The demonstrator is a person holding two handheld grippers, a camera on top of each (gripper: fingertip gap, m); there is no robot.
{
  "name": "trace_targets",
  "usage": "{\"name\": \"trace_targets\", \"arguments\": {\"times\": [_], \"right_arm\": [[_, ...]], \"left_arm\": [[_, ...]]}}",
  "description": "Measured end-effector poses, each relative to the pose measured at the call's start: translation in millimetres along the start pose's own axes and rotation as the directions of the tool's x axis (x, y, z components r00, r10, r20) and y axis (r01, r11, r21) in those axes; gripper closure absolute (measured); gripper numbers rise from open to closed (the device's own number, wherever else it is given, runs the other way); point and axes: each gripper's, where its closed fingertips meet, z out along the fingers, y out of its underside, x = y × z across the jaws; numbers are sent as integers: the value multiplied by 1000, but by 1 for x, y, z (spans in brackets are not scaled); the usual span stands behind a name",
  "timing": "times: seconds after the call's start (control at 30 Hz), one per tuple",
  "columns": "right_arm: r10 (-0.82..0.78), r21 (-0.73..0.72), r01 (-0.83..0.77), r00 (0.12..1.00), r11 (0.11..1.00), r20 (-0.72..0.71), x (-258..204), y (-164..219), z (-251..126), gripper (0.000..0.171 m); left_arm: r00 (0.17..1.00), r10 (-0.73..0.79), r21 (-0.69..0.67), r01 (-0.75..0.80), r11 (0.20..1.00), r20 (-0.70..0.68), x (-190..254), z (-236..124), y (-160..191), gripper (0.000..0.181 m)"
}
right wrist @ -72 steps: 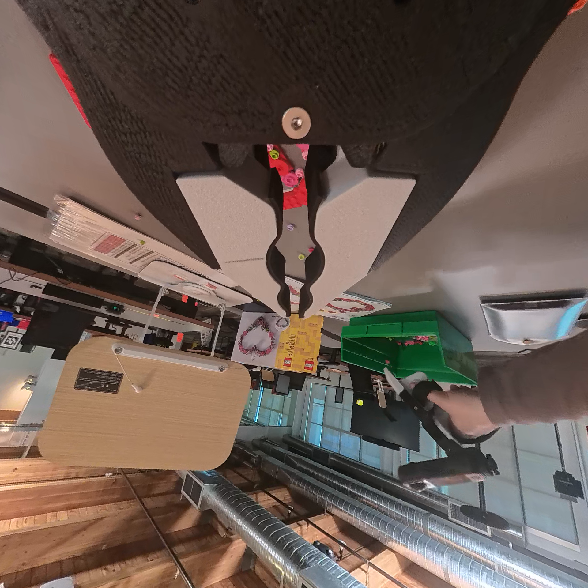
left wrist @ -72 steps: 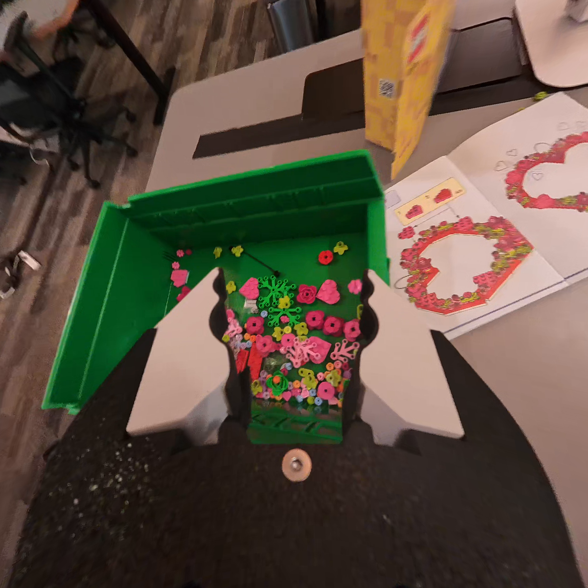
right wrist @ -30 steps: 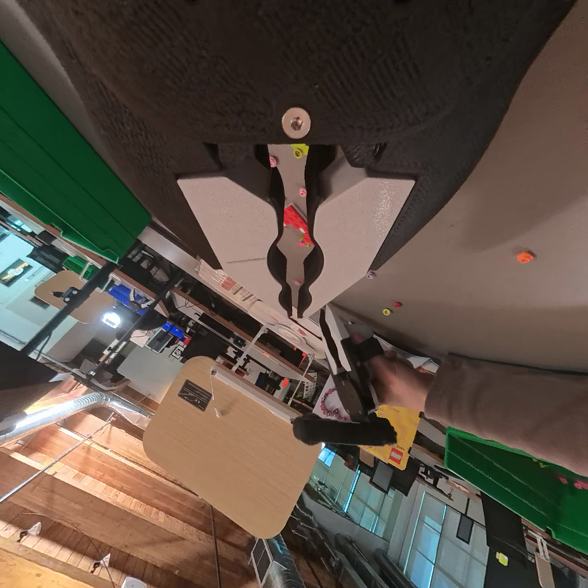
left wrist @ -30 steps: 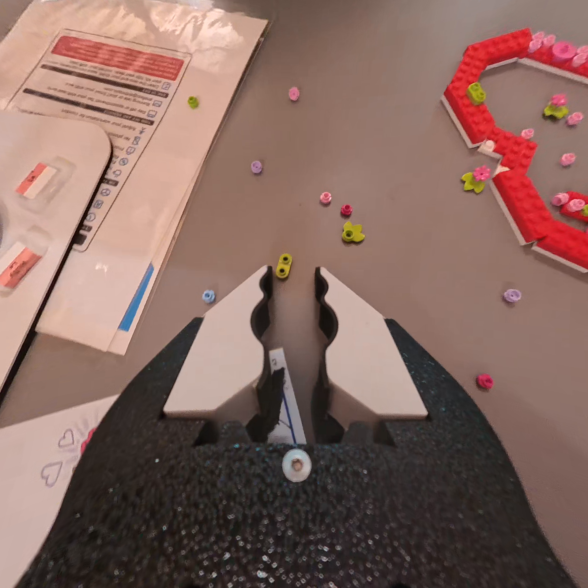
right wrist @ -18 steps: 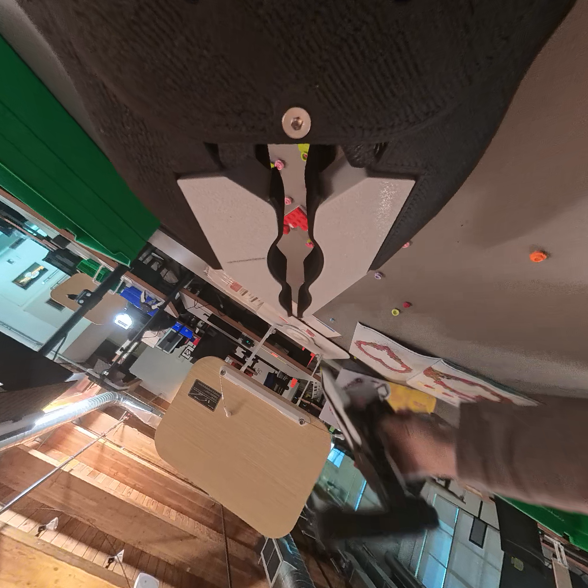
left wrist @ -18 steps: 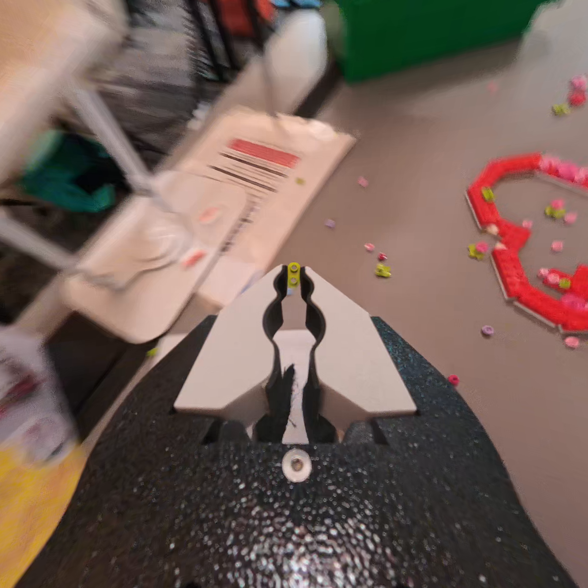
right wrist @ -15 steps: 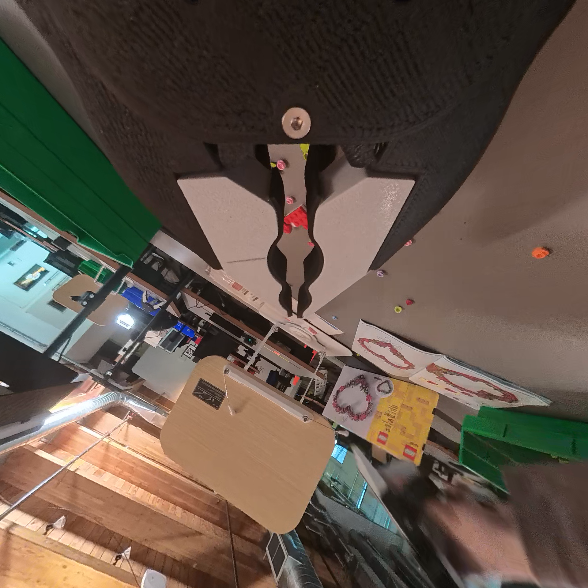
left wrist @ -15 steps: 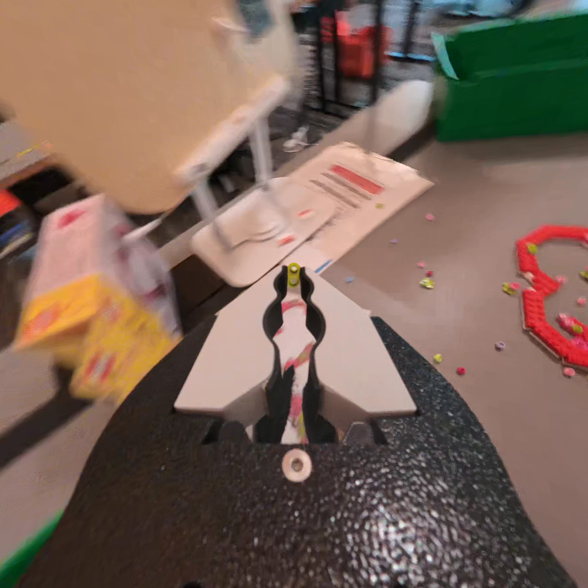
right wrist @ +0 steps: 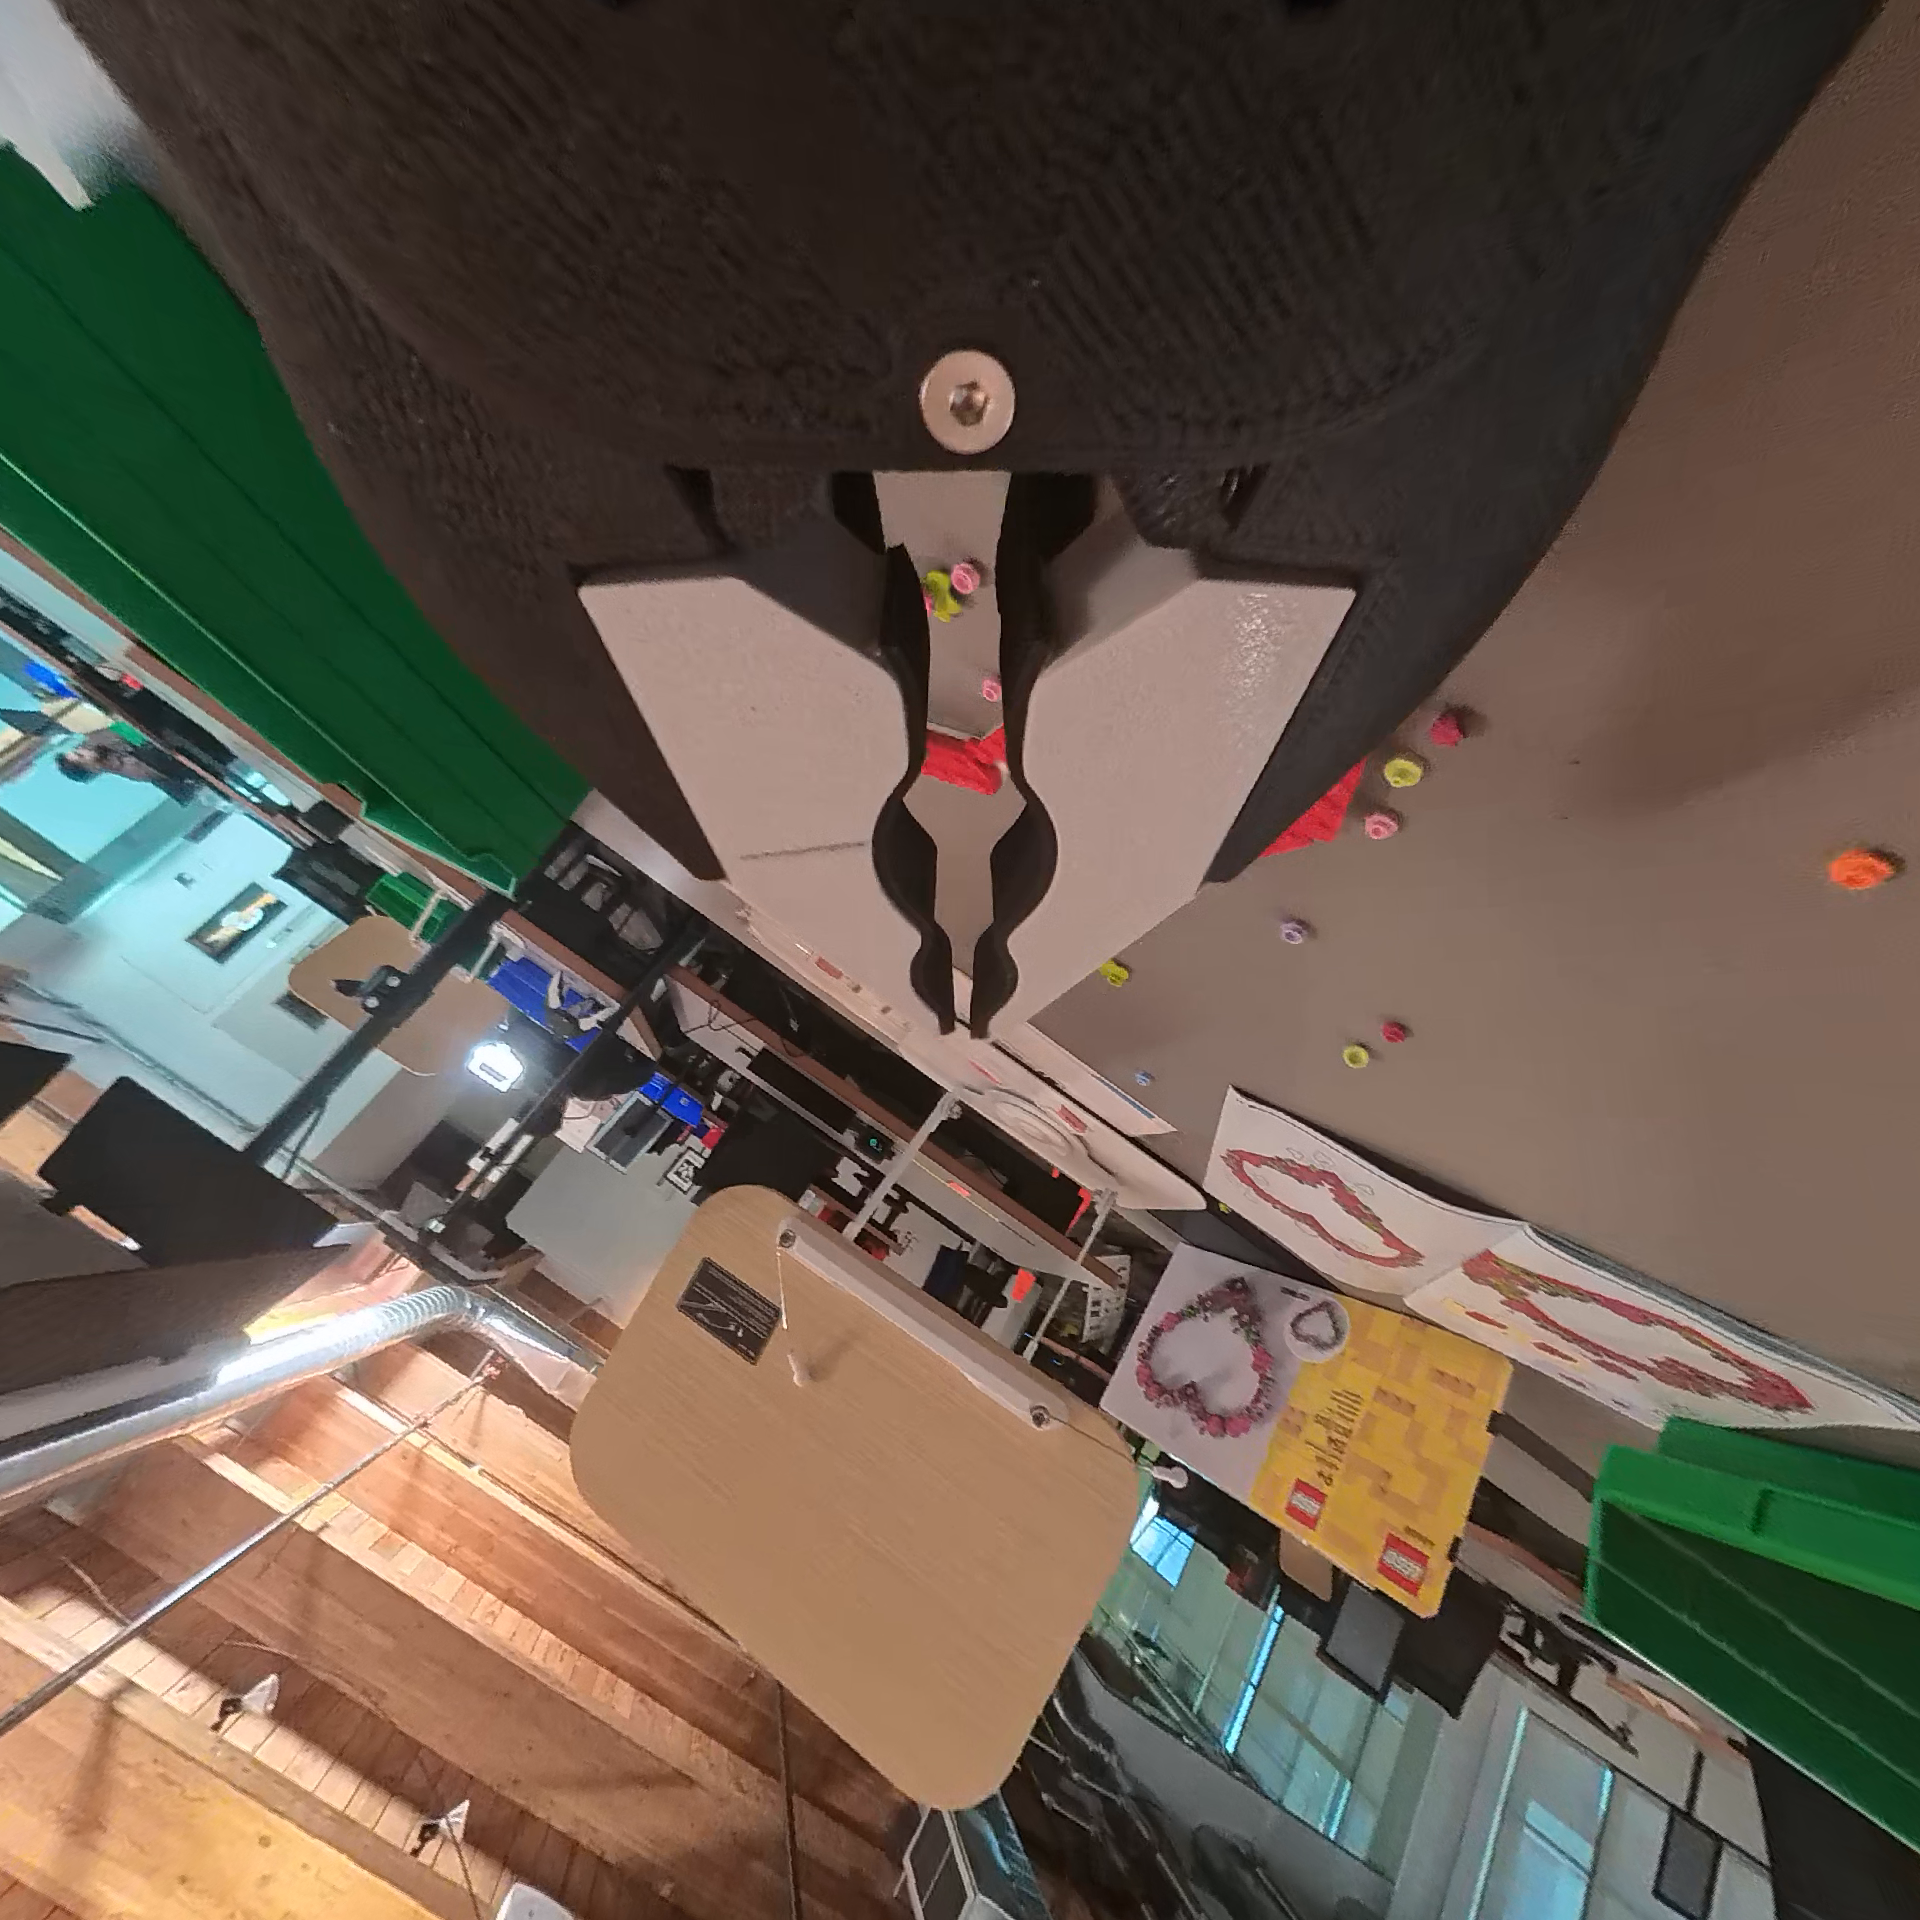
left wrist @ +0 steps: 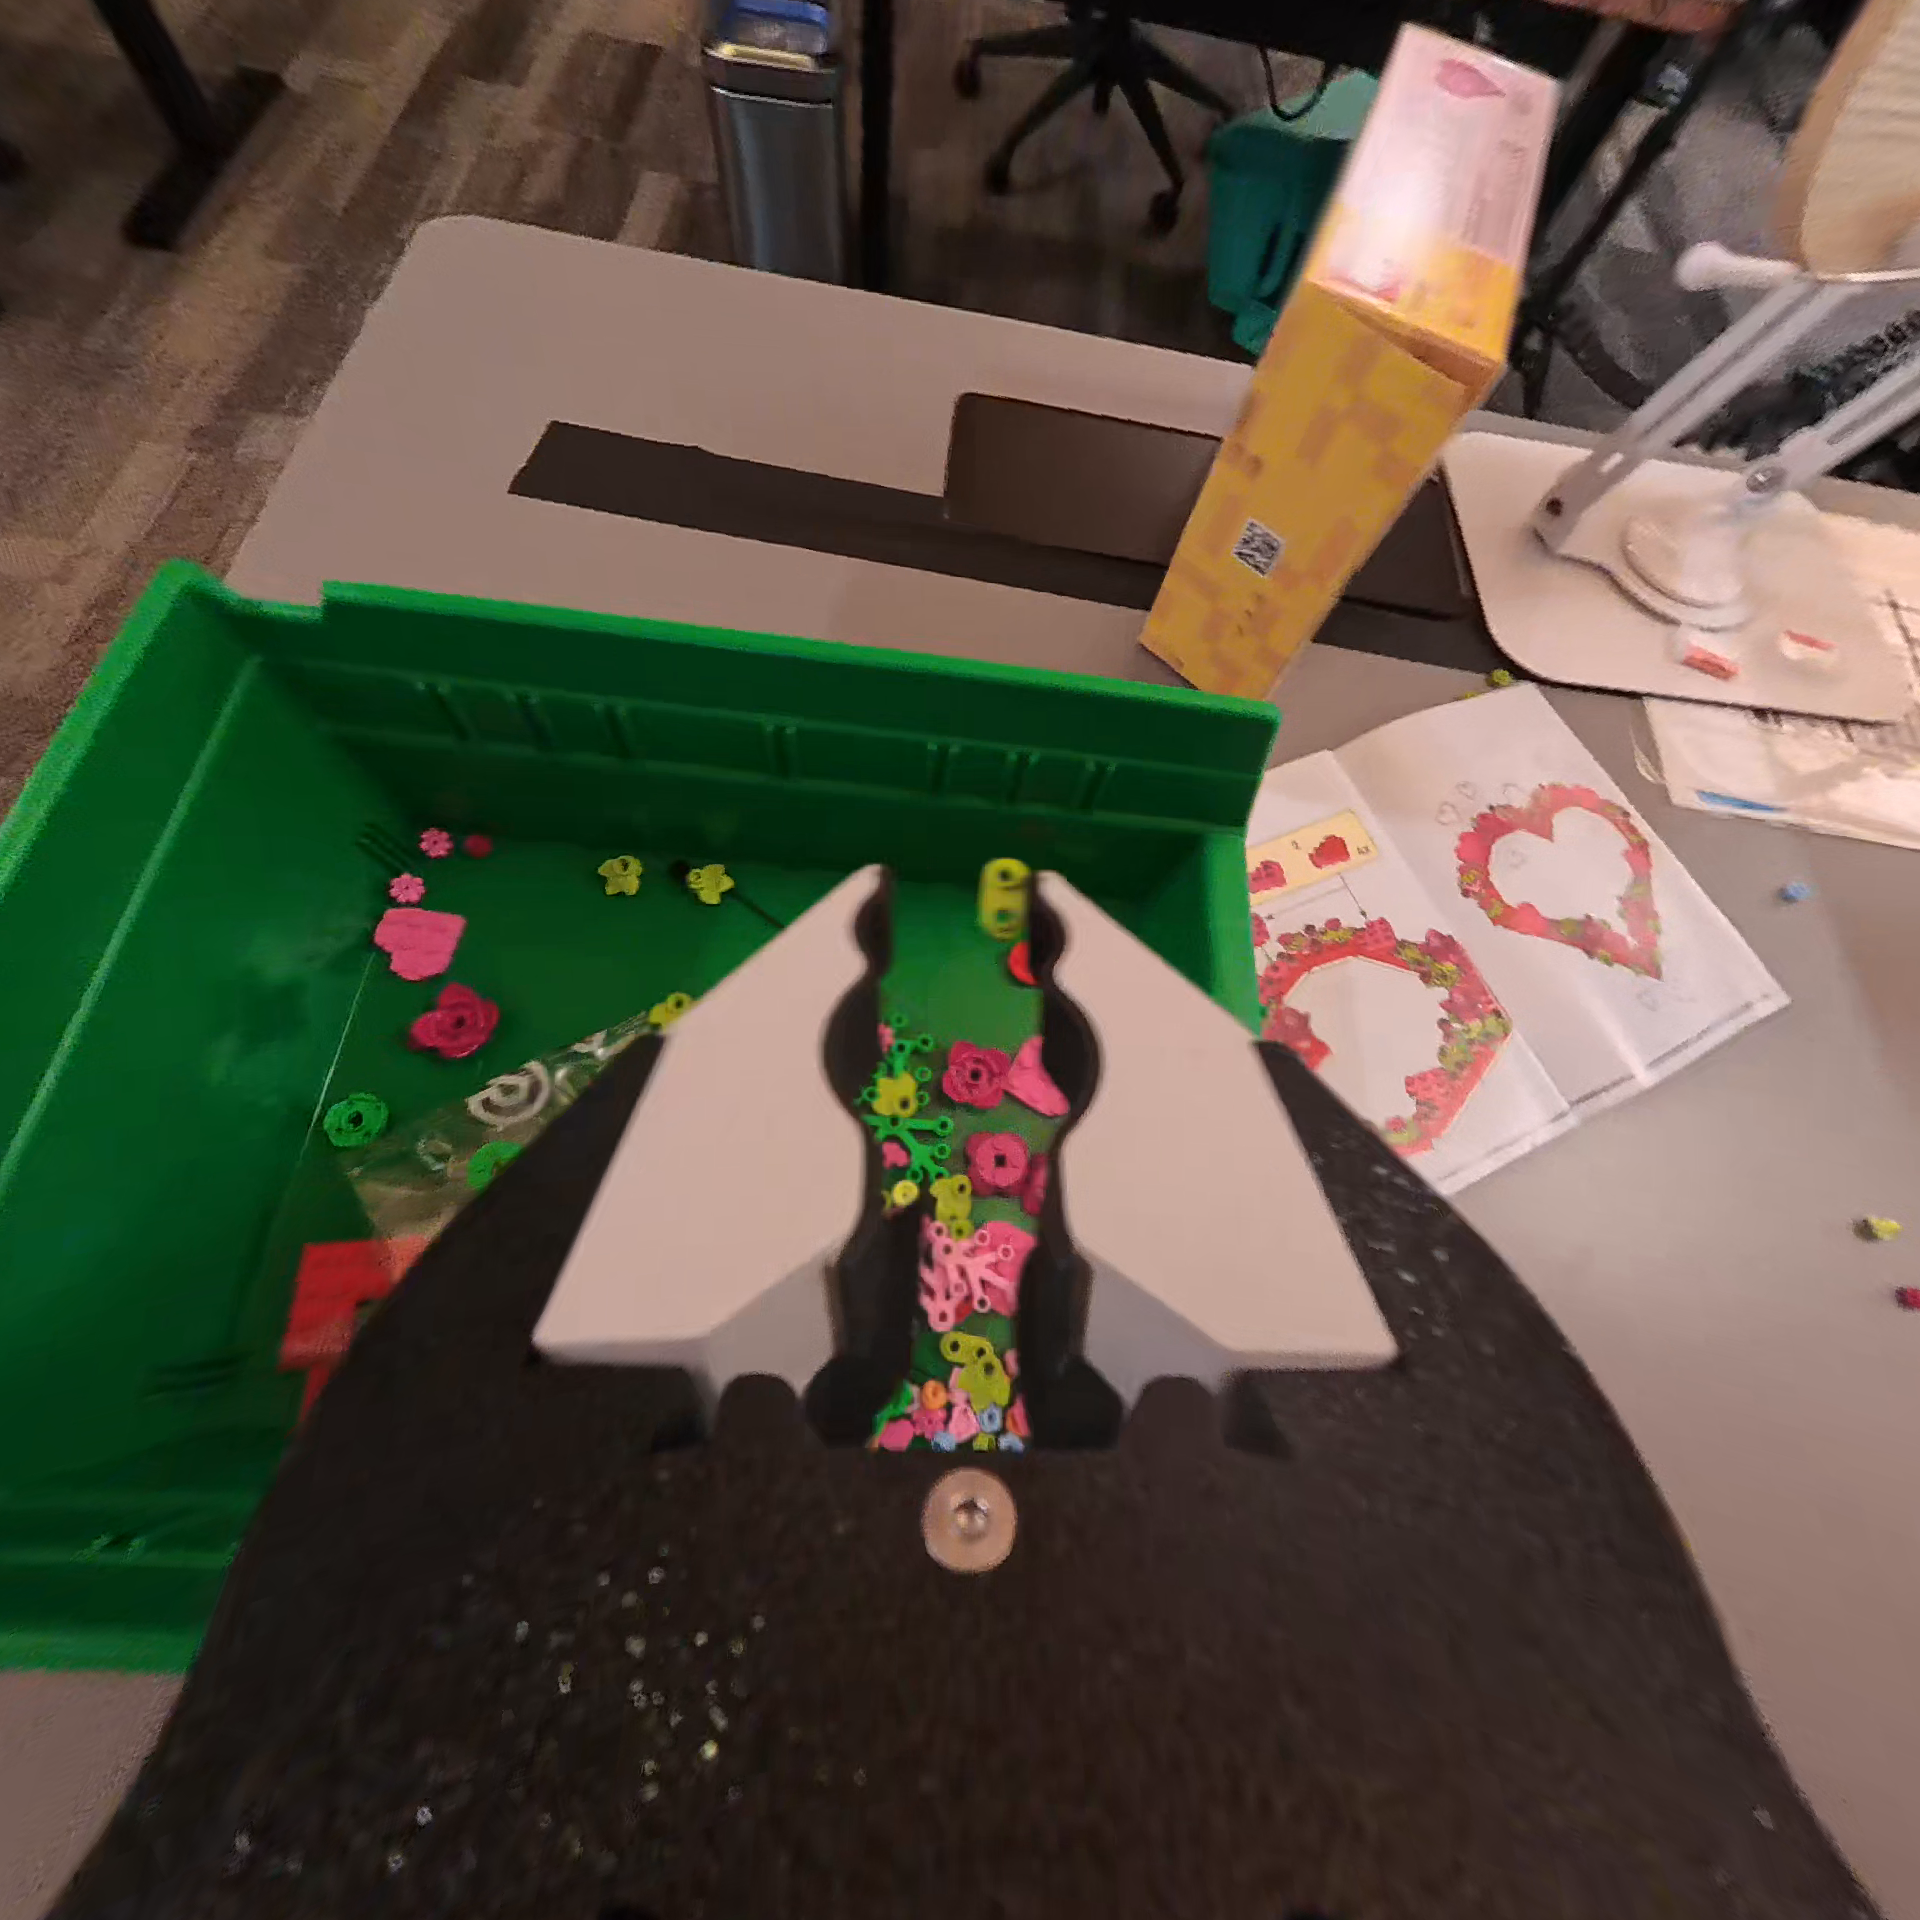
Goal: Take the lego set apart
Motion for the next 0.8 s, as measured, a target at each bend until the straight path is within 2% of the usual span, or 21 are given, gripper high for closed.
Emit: {"name": "trace_targets", "arguments": {"times": [0.03,0.27,0.37,0.43,0.5,0.53,0.6,0.7,0.8], "right_arm": [[-2,-6,2,1000,1000,-9,1,1,-1,170],[-13,-45,11,999,999,-43,4,5,-4,170],[-8,-54,6,999,999,-52,4,6,-5,170],[6,-56,-10,998,998,-63,6,6,-7,170],[24,-53,-28,997,998,-76,8,6,-10,170],[31,-51,-36,996,998,-82,10,5,-11,170],[42,-44,-46,995,998,-89,12,5,-12,170],[54,-43,-59,994,997,-95,15,6,-11,170],[49,-24,-53,989,998,-136,28,5,-15,170]], "left_arm": [[1000,-14,2,14,1000,20,-4,1,0,146],[998,-46,28,45,999,40,-8,-2,-4,96],[999,-39,27,38,999,12,-1,-2,-5,90],[998,-20,107,26,994,-58,15,-10,-20,98],[988,8,257,33,966,-155,43,-28,-44,113],[975,37,332,39,942,-218,64,-39,-54,120],[931,120,445,50,894,-344,113,-56,-63,121],[822,291,583,60,810,-489,193,-62,-36,131],[801,383,654,15,756,-460,233,-42,4,136]]}}
